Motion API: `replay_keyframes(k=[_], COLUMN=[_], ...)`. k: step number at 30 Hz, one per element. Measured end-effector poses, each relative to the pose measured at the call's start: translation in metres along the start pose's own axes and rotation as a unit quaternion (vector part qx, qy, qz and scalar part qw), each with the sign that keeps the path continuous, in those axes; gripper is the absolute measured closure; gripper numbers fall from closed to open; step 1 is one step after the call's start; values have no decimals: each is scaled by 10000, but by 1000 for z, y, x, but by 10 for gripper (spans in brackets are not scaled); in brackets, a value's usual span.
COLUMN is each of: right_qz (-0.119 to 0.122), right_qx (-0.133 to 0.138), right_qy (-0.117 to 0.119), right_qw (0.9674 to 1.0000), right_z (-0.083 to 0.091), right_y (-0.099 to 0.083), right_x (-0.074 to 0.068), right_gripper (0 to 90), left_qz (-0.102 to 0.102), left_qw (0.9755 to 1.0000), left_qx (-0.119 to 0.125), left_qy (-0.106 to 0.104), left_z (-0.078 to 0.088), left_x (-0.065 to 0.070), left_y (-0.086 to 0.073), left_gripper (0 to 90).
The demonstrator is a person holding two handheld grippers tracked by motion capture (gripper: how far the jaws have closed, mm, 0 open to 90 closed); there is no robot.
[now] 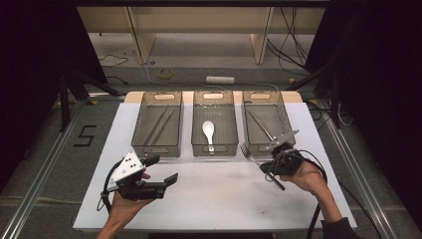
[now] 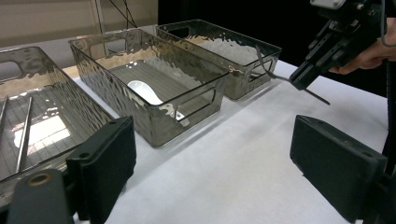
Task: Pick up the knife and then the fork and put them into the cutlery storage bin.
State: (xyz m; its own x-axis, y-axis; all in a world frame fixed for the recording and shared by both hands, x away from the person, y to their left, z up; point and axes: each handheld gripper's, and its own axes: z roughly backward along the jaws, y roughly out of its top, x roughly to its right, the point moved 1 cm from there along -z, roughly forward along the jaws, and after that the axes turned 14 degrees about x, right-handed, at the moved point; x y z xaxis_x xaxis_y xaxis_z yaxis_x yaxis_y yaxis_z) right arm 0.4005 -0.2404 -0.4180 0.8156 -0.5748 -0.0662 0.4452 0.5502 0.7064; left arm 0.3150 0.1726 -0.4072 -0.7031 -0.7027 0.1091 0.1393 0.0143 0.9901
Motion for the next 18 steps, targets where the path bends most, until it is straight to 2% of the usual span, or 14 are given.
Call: replay_keyframes(k=[3,10,12,18], right_qz=[-144,-200,-340,-431], right_qx=[129,511,580,893], right_qy=[-76,-185,-199,-277], right_qw=[9998,9983,9975,9947], right_z=[8,19,22,28], right_y=[-1,-1,-1,-2], right_x=[4,12,14,19], right_gripper=[853,853,853,853], left_qz=[-3,-1,3,-11], left_qw=[10000,10000,10000,10000], left_qx=[-5,0,5,9], left_qy=[2,7,11,12], left_z=[0,0,0,0], left_x=[0,0,0,0], left_y=[0,0,0,0], left_gripper=[141,141,141,141])
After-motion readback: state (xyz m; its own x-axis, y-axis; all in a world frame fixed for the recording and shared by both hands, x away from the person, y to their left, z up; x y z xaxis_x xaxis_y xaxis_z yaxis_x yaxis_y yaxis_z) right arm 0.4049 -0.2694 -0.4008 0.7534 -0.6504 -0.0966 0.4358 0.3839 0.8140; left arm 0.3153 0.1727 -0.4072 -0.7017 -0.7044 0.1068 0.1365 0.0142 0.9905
